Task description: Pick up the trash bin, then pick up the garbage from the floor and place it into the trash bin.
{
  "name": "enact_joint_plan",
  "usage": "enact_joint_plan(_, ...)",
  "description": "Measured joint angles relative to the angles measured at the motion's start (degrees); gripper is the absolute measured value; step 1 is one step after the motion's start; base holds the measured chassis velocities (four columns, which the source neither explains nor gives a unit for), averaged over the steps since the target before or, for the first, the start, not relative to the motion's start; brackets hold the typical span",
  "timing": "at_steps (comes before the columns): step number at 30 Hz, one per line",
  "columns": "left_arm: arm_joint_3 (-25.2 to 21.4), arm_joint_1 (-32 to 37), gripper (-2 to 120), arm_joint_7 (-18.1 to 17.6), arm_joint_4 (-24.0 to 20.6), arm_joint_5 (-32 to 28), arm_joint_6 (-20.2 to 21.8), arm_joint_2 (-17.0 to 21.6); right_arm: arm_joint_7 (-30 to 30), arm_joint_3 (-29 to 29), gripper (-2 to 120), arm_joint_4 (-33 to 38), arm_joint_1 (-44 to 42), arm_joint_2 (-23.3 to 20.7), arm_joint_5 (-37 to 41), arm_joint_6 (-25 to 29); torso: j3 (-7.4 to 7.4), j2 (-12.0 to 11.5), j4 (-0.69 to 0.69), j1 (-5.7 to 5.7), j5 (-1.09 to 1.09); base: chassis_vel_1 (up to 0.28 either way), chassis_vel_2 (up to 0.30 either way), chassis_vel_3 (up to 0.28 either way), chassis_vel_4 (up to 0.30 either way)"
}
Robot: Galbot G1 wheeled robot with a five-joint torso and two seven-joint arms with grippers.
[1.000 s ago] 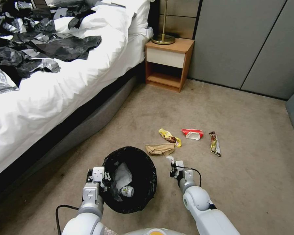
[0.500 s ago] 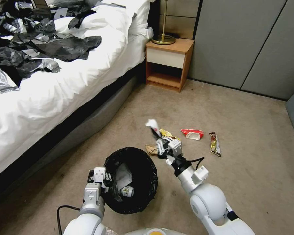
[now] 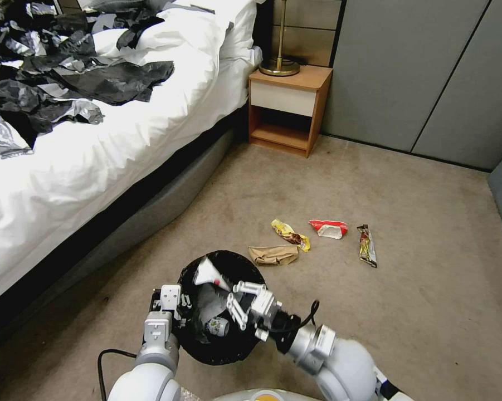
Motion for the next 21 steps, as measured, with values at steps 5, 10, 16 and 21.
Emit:
enact_joint_plan(5,-0.2,-0.8,1,0.0,0.1,-0.6,0.2,0.0,-1.2,0.5,0,-2.0,-1.2,-0.1,-0.7,0.8,0.00,0.0,0.00,0.00,0.00,0.000,0.000,0.000,0.000)
enact_joint_plan(10,-0.5,-1.0,1,0.0,0.1,-1.0,0.4,0.1,-1.9,1.5,4,-4.0,-1.1,0.2,-1.5,1.0,0.00,0.0,0.00,0.00,-0.01,0.000,0.000,0.000,0.000)
enact_joint_plan(16,-0.6,-0.9,1,0.0,-0.1,-1.0,0.4,0.0,-1.9,1.5,25,-4.3,-0.5,0.8,-1.5,1.0,0.00,0.0,0.00,0.00,-0.01,0.000,0.000,0.000,0.000)
enact_joint_plan(21,-0.7,-1.0,1,0.0,-0.2,-1.1,0.6,0.0,-1.8,1.7,41,-4.2,-0.4,0.7,-1.5,0.7,0.01,0.0,0.00,0.00,-0.01,0.000,0.000,0.000,0.000)
